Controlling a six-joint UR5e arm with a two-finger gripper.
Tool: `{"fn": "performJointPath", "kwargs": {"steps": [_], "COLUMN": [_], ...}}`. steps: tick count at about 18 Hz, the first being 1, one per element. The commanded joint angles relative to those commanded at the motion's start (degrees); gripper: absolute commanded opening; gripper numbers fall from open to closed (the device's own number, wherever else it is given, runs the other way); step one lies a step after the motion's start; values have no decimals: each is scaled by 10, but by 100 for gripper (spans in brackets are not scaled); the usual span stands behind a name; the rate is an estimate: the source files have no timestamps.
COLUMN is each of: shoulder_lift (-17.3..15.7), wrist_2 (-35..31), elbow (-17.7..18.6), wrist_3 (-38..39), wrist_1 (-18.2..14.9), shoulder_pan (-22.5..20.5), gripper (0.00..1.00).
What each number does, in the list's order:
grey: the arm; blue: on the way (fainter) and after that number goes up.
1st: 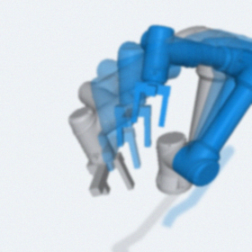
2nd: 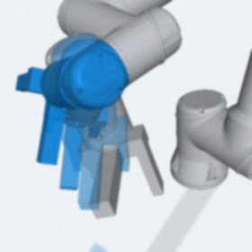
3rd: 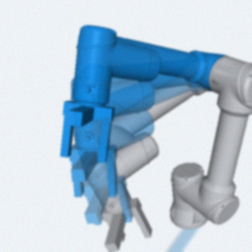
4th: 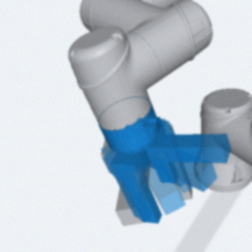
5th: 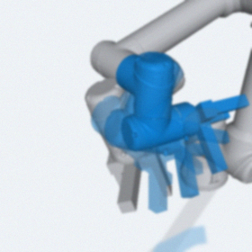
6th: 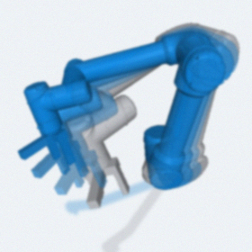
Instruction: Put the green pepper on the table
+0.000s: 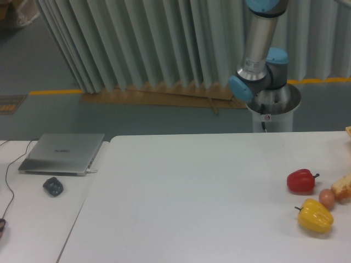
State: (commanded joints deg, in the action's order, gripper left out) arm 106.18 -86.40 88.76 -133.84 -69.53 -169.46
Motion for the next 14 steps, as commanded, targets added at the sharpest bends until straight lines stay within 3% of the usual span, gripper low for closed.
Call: {"fn": "performJointPath", "kwargs": {"steps": [1,3,14], "shoulder_lift": [3,3,6], "wrist_2": [0,0,-1], "elbow": [1,2,0], "wrist_3": [39,33,40], "wrist_1": [5,35,48], "shoulder_pan": [2,2,-3], "gripper": [100,100,100]}}
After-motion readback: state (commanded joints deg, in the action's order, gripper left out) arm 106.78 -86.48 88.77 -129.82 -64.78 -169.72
